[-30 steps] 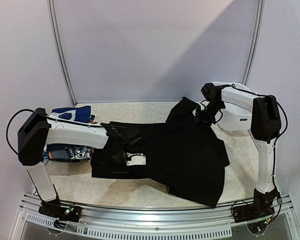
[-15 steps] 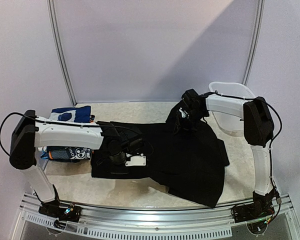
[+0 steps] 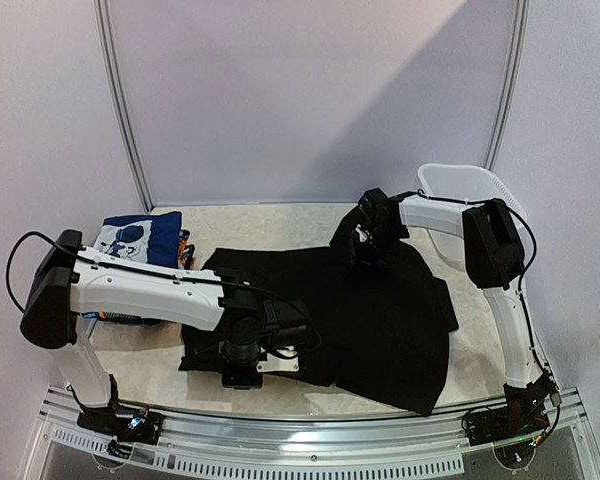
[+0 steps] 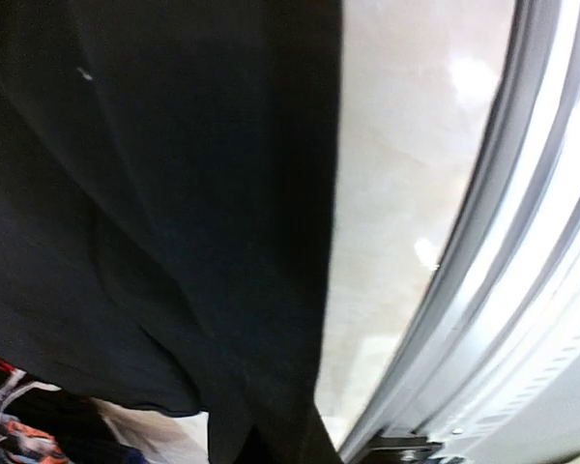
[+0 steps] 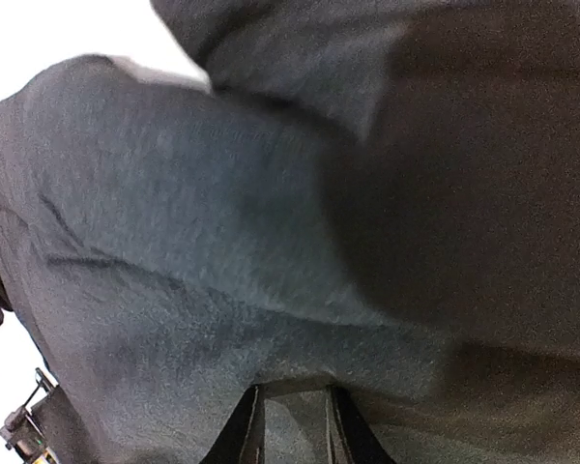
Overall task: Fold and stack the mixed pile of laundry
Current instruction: Flatten out the crumpled shirt at the corner of the board.
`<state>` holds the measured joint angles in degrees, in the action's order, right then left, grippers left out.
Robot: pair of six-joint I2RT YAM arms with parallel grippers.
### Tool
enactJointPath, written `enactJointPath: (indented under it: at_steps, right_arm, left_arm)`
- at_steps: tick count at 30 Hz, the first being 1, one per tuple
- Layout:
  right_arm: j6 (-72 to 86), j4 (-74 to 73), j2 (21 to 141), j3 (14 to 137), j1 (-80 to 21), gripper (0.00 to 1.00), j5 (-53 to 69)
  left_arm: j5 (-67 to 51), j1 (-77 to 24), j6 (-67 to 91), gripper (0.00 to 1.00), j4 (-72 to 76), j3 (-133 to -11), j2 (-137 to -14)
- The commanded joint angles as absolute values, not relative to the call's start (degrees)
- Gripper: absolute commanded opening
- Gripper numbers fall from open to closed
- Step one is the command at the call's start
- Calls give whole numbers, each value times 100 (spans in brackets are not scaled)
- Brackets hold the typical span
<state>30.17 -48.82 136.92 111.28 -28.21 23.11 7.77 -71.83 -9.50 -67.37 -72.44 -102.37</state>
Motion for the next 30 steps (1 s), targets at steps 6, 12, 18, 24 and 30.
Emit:
enactJointPath:
  at_steps: [6, 12, 18, 24, 30]
  right_arm:
    - [2911, -5385, 14281, 11808, -2540, 23, 2066]
    - [2515, -5479, 13950, 12060, -2540, 24, 2381]
    - [2117, -5898, 13120, 11917, -2540, 30, 2079]
    - [2449, -5718, 11535, 9930, -2553, 44, 1326]
    - [3283, -5491, 10321, 8263, -2719, 51, 948]
  left_arm:
    - [46, -7532, 247, 24, -7156, -7152, -10105]
    - [190, -7222, 412, 35, -7280, -7521, -9506]
    - [883, -6414, 632, 55, -6844, -8090, -9182]
    - [1350, -5444, 1566, 99, -5777, -7672, -9128]
    - [823, -4928, 1804, 91, -5559, -7902, -9885]
